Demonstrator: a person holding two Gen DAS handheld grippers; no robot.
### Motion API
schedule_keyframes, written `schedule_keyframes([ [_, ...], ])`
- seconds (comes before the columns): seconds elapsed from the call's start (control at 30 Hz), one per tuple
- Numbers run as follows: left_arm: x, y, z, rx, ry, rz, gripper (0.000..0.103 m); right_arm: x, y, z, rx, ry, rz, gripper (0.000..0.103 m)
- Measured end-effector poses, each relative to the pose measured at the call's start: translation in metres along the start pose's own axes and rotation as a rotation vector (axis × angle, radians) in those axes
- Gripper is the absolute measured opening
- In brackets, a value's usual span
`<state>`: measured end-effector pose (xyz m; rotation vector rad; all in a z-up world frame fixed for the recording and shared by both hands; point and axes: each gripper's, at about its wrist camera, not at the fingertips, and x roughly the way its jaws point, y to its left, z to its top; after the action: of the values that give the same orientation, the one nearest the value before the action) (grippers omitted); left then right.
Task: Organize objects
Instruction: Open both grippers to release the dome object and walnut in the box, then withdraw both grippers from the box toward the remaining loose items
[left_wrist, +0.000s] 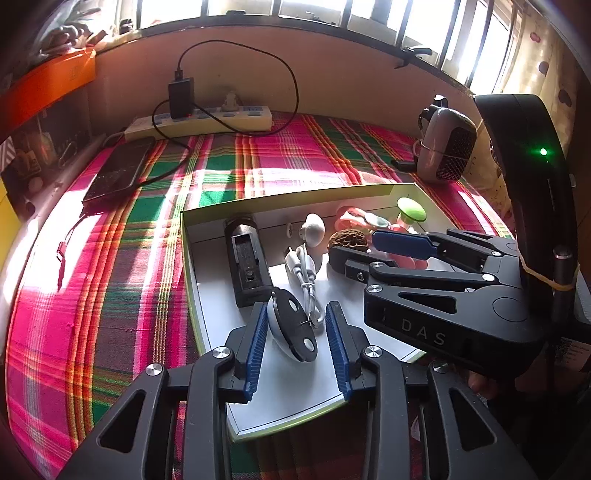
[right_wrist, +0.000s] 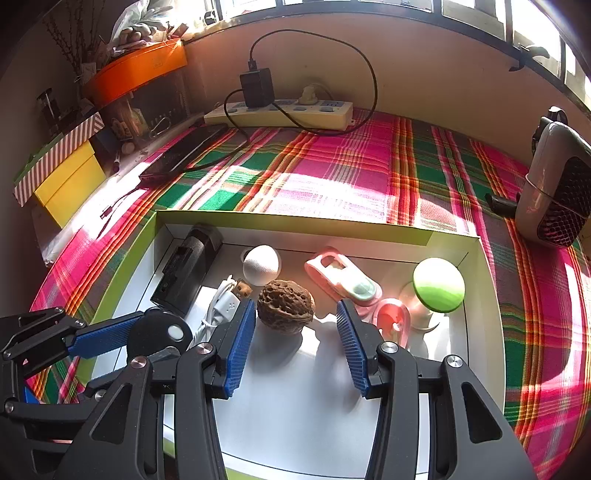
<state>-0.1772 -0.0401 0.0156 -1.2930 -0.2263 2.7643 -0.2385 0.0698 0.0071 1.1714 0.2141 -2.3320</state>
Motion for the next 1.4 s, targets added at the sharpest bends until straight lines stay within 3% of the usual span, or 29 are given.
schedule_keyframes([
  [0.4,-0.025,-0.003,-0.012,0.013,-0.04,-0.009,0.031,-0.03,-0.001,-0.01,0.025,-0.05,-0.01,0.047],
  [0.83,-0.082,-0.012,-0.046,0.022,-0.074,0.017,0.031,-0.078,0.009,-0.04,0.029,-0.12,-0.023,0.047],
  [0.97,-0.066,-0.029,-0.036,0.03,-0.068,0.015,0.031,-0.091,0.011,-0.052,0.024,-0.135,-0.026,0.047],
  [1.4,-0.08,-0.017,-0.07,0.001,-0.057,-0.022,0.031,-0.104,0.012,-0.088,0.062,-0.135,-0.024,0.047],
])
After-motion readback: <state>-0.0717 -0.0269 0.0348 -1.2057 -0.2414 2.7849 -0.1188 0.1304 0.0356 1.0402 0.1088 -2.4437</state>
